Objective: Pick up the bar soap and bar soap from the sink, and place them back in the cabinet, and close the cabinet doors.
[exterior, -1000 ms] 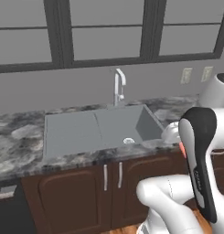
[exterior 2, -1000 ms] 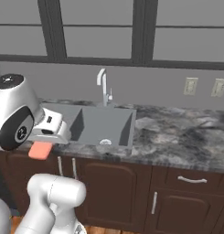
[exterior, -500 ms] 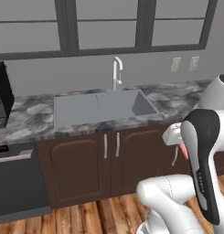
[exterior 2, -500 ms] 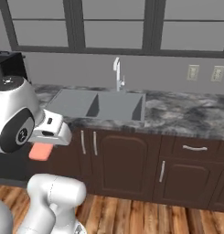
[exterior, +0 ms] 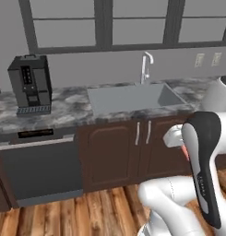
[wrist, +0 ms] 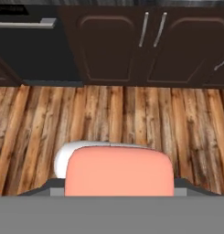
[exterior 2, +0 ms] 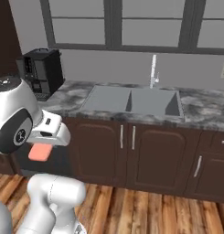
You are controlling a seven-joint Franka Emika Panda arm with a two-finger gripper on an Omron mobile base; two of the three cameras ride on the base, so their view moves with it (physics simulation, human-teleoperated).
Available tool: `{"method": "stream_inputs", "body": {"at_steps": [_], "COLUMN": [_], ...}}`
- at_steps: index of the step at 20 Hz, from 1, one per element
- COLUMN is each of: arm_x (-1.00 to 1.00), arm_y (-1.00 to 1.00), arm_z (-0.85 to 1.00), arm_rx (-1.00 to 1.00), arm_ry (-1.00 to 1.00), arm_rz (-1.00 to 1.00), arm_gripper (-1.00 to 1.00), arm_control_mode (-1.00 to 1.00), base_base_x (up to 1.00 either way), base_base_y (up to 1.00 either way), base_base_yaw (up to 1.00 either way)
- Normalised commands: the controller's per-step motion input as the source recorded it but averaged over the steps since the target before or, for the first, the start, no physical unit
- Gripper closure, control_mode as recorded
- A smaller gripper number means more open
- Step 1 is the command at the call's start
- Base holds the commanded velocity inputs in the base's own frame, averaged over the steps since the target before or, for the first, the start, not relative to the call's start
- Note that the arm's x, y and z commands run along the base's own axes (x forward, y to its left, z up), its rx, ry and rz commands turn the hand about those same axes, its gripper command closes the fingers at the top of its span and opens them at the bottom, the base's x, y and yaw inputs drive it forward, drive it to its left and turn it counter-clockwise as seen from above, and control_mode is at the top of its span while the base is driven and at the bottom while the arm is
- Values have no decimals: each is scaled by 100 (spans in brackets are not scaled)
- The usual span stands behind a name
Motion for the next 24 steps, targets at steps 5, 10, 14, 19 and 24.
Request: {"method": "stream_inputs", "body": {"at_steps": [5,10,14,19,24], "arm_x": [0,0,0,0,0], "arm_y": [0,0,0,0,0], "arm_z": [0,0,0,0,0], "arm_rx": [0,0,0,0,0], "arm_ry": [0,0,0,0,0], "arm_rz": [0,0,0,0,0], "arm_gripper": [100,100,100,100,100], "arm_control_mode": [100,100,100,100,100], "base_base_x": [0,6,11,16,28], "base_base_y": [24,1,0,0,0], "base_base_yaw": [55,75,79,77,76]}}
